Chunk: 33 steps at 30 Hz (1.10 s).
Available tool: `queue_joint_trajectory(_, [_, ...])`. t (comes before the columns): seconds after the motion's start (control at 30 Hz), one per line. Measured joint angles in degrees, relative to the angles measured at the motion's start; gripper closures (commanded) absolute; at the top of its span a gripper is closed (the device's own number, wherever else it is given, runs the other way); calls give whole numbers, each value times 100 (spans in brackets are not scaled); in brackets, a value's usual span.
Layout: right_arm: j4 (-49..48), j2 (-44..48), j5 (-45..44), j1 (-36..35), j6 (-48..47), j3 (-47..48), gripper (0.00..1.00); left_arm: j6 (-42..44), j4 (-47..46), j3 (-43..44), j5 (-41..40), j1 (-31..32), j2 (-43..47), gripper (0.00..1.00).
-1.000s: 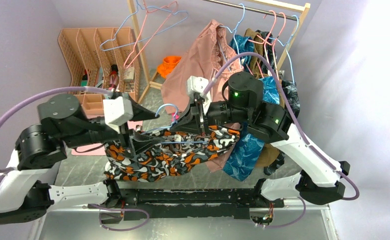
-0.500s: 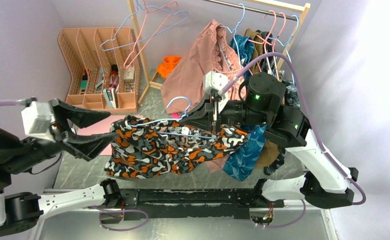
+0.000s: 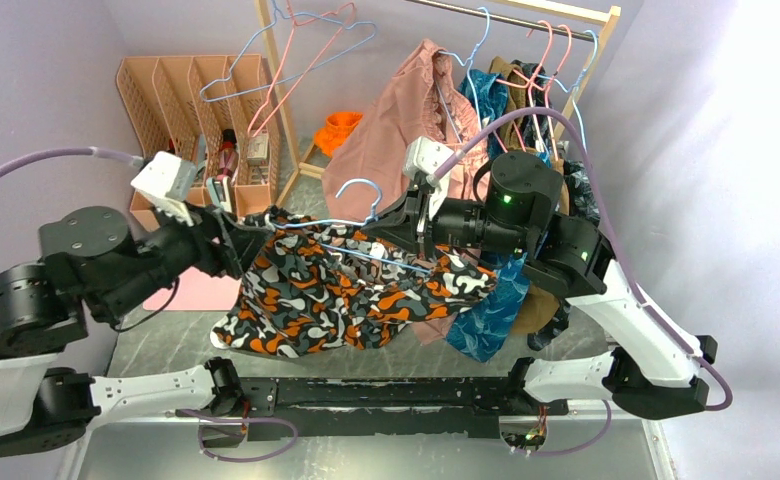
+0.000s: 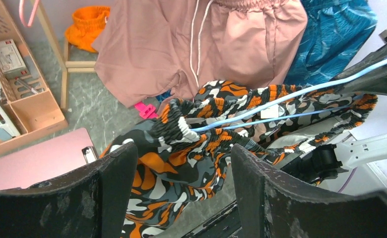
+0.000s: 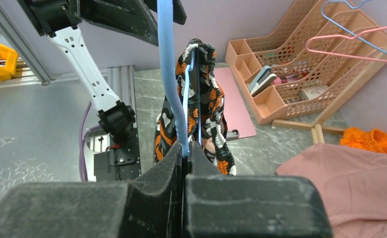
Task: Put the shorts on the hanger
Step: Hang the shorts on the hanger.
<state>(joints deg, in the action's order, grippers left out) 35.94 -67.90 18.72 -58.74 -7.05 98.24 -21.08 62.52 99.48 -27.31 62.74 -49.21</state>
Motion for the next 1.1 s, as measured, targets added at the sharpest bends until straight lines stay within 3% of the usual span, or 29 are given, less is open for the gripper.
queue_joint_trajectory(0.4, [-92, -7, -151, 0, 61, -87, 100, -350, 317, 92, -708, 0, -752, 30])
queue_joint_trajectory(0.63, [-94, -24, -162, 0, 61, -87, 100, -380, 437, 168, -1117, 0, -973, 48])
queue_joint_trajectory(0.9, [-96, -50, -157, 0, 66, -96, 100, -330, 459, 236, -1370, 0, -1196, 46])
queue_joint_trajectory(1.1, [-96, -50, -155, 0, 66, -96, 100, -297, 463, 236, -1497, 0, -1283, 69])
